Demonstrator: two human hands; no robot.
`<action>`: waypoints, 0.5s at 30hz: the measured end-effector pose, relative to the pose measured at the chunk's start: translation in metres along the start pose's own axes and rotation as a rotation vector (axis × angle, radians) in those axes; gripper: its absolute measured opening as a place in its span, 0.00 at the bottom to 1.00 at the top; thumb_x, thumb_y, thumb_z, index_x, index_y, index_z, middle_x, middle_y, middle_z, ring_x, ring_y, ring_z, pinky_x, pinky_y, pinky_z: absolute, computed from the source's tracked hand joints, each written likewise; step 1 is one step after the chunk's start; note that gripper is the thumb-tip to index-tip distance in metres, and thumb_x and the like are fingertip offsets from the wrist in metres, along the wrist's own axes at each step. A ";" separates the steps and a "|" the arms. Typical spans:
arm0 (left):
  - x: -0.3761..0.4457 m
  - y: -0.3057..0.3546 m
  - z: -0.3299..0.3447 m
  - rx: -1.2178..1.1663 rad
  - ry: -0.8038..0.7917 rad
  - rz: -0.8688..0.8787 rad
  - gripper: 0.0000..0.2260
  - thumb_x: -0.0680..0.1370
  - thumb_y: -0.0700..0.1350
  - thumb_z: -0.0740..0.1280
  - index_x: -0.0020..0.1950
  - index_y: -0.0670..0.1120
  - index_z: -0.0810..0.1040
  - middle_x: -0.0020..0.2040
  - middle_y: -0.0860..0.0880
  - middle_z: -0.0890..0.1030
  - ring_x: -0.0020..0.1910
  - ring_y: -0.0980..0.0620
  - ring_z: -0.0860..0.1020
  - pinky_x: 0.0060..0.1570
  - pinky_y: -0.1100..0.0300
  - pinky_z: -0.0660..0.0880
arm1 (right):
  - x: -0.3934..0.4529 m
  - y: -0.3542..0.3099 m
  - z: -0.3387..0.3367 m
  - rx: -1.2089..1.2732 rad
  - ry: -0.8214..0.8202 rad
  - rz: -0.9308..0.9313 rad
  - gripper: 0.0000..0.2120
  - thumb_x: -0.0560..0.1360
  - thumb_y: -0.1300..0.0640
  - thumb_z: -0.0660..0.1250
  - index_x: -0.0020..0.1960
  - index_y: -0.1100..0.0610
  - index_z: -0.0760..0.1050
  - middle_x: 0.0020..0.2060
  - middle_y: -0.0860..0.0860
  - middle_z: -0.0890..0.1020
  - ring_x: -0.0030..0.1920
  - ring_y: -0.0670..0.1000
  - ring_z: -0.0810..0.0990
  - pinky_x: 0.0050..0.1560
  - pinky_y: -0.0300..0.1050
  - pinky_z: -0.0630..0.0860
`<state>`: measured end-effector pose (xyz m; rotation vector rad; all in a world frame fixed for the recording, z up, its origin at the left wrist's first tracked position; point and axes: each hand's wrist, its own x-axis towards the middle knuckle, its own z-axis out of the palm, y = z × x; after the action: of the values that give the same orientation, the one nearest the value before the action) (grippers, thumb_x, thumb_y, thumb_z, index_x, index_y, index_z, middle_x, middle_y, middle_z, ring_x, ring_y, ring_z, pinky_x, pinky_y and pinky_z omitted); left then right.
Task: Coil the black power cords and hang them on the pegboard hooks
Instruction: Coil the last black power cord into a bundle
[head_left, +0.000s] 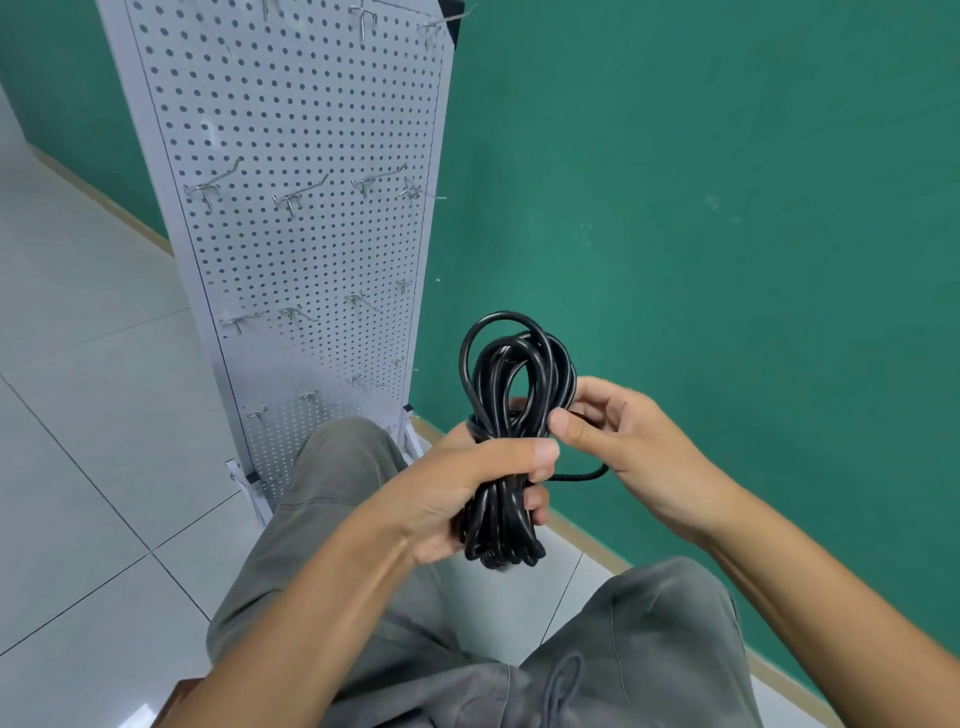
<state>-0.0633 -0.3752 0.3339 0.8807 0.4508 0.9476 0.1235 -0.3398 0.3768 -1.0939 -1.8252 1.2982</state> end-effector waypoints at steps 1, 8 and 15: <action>0.000 0.000 0.002 0.002 0.031 0.001 0.16 0.69 0.47 0.77 0.53 0.45 0.78 0.37 0.48 0.74 0.33 0.51 0.73 0.40 0.55 0.78 | -0.001 0.000 0.003 0.020 0.023 0.016 0.19 0.75 0.50 0.70 0.63 0.57 0.76 0.47 0.55 0.86 0.52 0.49 0.83 0.57 0.37 0.77; 0.003 -0.006 0.011 -0.045 0.144 0.031 0.20 0.72 0.43 0.73 0.61 0.36 0.79 0.38 0.46 0.77 0.32 0.52 0.74 0.36 0.57 0.78 | -0.006 0.006 0.010 0.023 0.162 0.062 0.20 0.71 0.45 0.72 0.56 0.56 0.75 0.35 0.68 0.78 0.39 0.51 0.77 0.52 0.38 0.75; 0.006 -0.011 0.014 -0.050 0.194 -0.007 0.21 0.66 0.44 0.78 0.54 0.36 0.82 0.37 0.46 0.77 0.32 0.52 0.76 0.35 0.57 0.78 | -0.015 0.027 0.005 0.046 0.133 0.083 0.10 0.81 0.62 0.66 0.43 0.63 0.81 0.33 0.48 0.83 0.34 0.40 0.79 0.43 0.29 0.73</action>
<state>-0.0455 -0.3792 0.3334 0.7444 0.5931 1.0387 0.1332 -0.3510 0.3492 -1.2121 -1.6612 1.2764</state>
